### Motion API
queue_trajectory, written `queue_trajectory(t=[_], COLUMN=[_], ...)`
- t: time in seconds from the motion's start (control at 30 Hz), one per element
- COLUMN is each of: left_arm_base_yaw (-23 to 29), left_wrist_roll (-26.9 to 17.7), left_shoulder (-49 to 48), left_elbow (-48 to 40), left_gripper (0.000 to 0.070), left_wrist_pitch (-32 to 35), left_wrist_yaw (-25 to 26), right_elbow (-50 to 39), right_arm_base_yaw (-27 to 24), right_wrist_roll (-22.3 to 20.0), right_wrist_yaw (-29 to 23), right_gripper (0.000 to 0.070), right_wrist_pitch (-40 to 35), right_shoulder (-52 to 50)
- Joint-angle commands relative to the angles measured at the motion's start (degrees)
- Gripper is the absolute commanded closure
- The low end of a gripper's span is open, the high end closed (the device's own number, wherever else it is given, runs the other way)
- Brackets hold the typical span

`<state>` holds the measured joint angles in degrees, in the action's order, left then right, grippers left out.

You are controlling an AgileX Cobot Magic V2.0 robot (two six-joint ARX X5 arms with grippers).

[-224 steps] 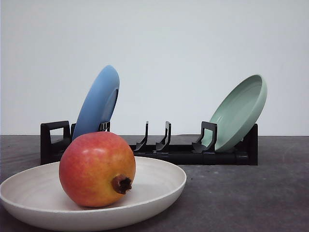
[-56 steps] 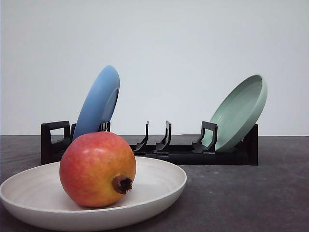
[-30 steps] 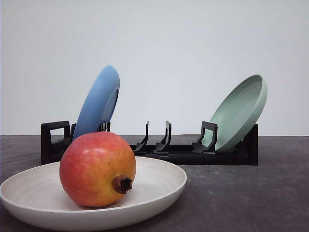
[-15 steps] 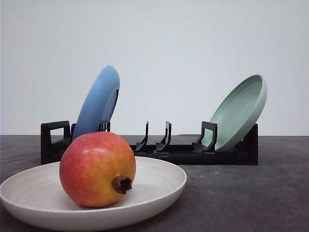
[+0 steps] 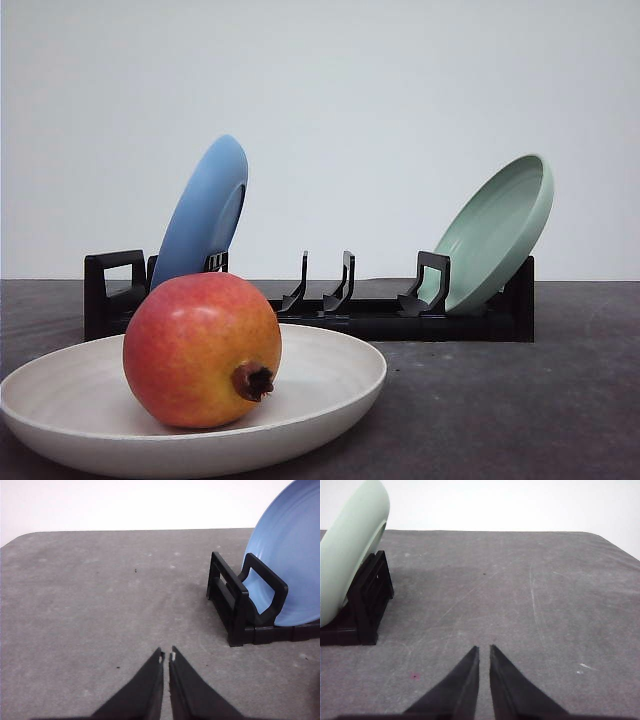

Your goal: Place pomegranate in white plate

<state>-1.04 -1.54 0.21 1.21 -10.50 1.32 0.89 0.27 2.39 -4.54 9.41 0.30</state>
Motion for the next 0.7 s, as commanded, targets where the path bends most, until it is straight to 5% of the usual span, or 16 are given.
queue_trajectory(t=[0.0, 0.67], left_arm_base_yaw=[-0.1, -0.1], left_wrist_roll=[-0.6, -0.6], left_shoulder=[-0.1, -0.1], left_elbow=[-0.6, -0.6], left_gripper=[0.07, 0.07], left_wrist_pitch=[-0.3, -0.3], left_wrist_yaw=[0.2, 0.2], right_elbow=[-0.2, -0.2], right_arm_base_yaw=[0.0, 0.0], right_wrist_roll=[0.6, 0.6], right_wrist_yaw=[-0.2, -0.2], right_gripper=[0.0665, 0.0665], right_wrist_pitch=[-0.4, -0.4], right_shoulder=[-0.1, -0.1])
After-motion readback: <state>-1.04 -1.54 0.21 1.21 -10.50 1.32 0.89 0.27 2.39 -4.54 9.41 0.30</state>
